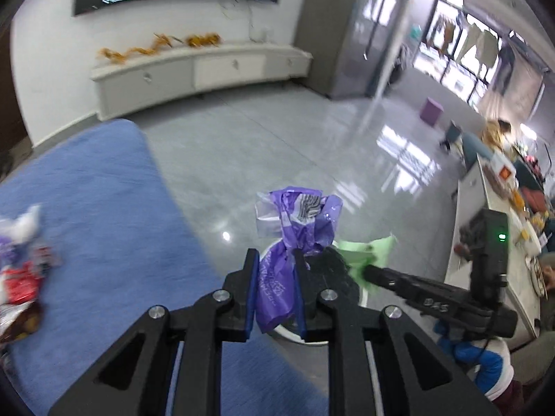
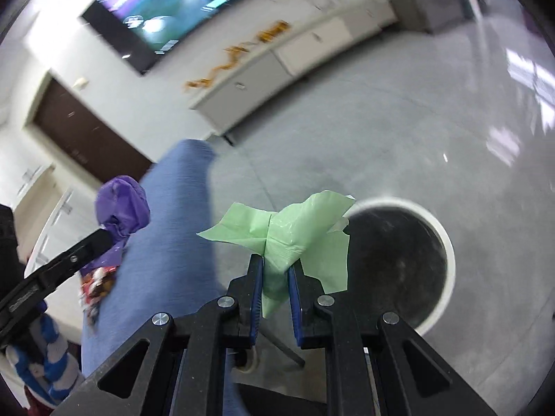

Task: Collect trash
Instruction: 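Carry both items over the bin and open both tools to drop them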

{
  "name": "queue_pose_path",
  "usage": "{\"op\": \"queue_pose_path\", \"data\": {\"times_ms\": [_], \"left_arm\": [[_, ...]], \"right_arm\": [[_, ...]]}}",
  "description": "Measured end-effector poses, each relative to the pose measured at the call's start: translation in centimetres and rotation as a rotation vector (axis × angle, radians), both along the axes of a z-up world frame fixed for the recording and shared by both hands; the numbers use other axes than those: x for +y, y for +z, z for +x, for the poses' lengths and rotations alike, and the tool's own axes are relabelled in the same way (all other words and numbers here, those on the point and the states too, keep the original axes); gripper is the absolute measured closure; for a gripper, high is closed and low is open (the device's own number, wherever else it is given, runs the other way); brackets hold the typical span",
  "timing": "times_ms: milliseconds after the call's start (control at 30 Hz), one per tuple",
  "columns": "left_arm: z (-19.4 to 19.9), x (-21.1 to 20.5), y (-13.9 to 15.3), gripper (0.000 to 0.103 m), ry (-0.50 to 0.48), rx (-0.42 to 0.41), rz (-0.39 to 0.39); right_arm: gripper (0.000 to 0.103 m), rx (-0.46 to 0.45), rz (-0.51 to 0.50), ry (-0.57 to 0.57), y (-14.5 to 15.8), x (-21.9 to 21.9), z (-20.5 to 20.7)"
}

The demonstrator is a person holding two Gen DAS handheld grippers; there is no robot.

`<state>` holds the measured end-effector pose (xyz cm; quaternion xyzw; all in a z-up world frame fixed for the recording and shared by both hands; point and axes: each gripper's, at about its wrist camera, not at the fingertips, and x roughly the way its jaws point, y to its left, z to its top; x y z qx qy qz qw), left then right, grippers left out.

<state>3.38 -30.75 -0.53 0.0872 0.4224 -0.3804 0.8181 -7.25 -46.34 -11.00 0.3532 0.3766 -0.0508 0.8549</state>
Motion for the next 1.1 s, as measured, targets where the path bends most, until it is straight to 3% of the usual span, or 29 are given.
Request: {"op": "queue_pose_path", "data": {"times_ms": [100, 133, 200, 267, 300, 467, 700, 1100], "left_arm": [[0.8, -3.3, -1.8, 0.083, -0.04, 0.052, 0.024], [1.0, -4.5, -2.4, 0.079, -0.057, 0.084, 0.022], [1.1, -6.2, -3.0, 0.068, -0.071, 0.108, 0.022], [1.2, -7.4, -3.3, 0.044, -0.076, 0.13, 0.013], [1.2, -7.8, -3.4, 0.041, -0.078, 0.137, 0.006], [0.8, -8.4, -3.3, 0.041, -0.078, 0.117, 0.007], [-0.7, -4.6, -0.6, 0.041, -0.008, 0.032, 0.0], [-5.4, 6.0, 5.2, 0.041, 0.111, -0.105, -0.053]], "right_arm": [[0.086, 0.073, 0.025, -0.028, -3.1, -2.6, 1.3], [0.086, 0.095, 0.047, -0.041, -4.3, -3.4, 1.6], [0.08, 0.11, 0.071, -0.049, -5.6, -4.3, 1.6], [0.063, 0.135, 0.082, -0.07, -6.6, -5.1, 1.5], [0.059, 0.146, 0.079, -0.077, -7.0, -5.3, 1.4], [0.058, 0.16, 0.095, -0.09, -7.6, -5.8, 0.7], [0.058, 0.099, 0.065, -0.107, -4.4, -5.4, -0.1], [0.058, -0.124, -0.045, -0.03, 7.2, 0.9, -3.3]]}}
